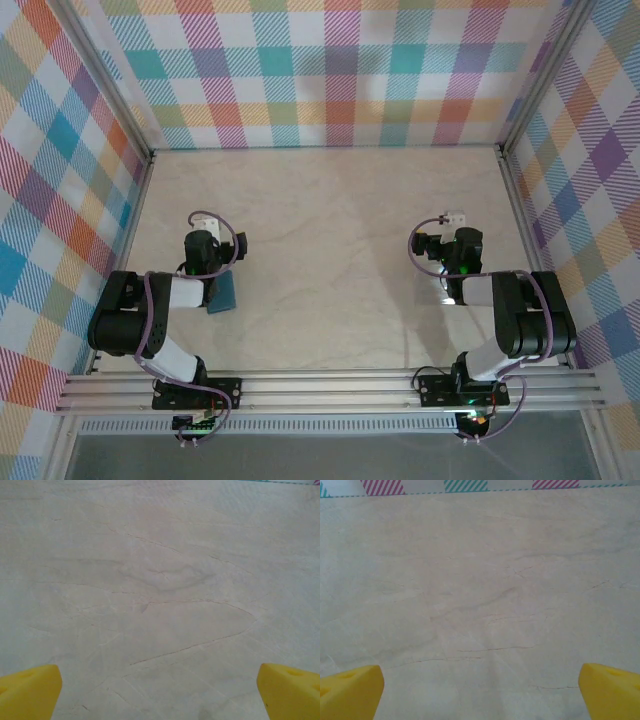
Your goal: Take the credit cards out of the card holder
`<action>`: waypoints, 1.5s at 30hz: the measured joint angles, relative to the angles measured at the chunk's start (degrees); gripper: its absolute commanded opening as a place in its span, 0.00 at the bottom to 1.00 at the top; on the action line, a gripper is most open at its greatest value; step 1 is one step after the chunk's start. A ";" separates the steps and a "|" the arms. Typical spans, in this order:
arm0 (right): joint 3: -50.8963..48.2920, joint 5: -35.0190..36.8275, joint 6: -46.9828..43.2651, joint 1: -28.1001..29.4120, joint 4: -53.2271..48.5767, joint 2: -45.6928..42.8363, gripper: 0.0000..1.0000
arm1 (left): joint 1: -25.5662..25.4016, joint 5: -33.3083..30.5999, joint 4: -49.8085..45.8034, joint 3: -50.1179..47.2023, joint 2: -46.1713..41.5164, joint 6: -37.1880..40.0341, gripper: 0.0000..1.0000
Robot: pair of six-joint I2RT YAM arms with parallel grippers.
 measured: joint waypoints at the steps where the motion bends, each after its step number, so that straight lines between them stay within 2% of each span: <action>1: 0.00 0.00 0.00 0.00 0.00 0.00 1.00 | 0.00 0.00 0.00 0.00 0.00 0.00 1.00; 30: 0.04 -0.48 -0.02 0.00 -0.44 -0.15 1.00 | 0.00 -0.42 -0.11 0.00 -0.04 -0.07 1.00; 39: 8.20 -1.03 0.28 0.00 -20.13 -9.49 1.00 | -0.72 -6.91 -11.87 3.21 -8.41 -1.84 1.00; 45: 14.36 -1.03 4.57 0.00 -39.10 -15.23 0.97 | -2.34 -11.23 -24.17 8.57 -14.82 -6.69 1.00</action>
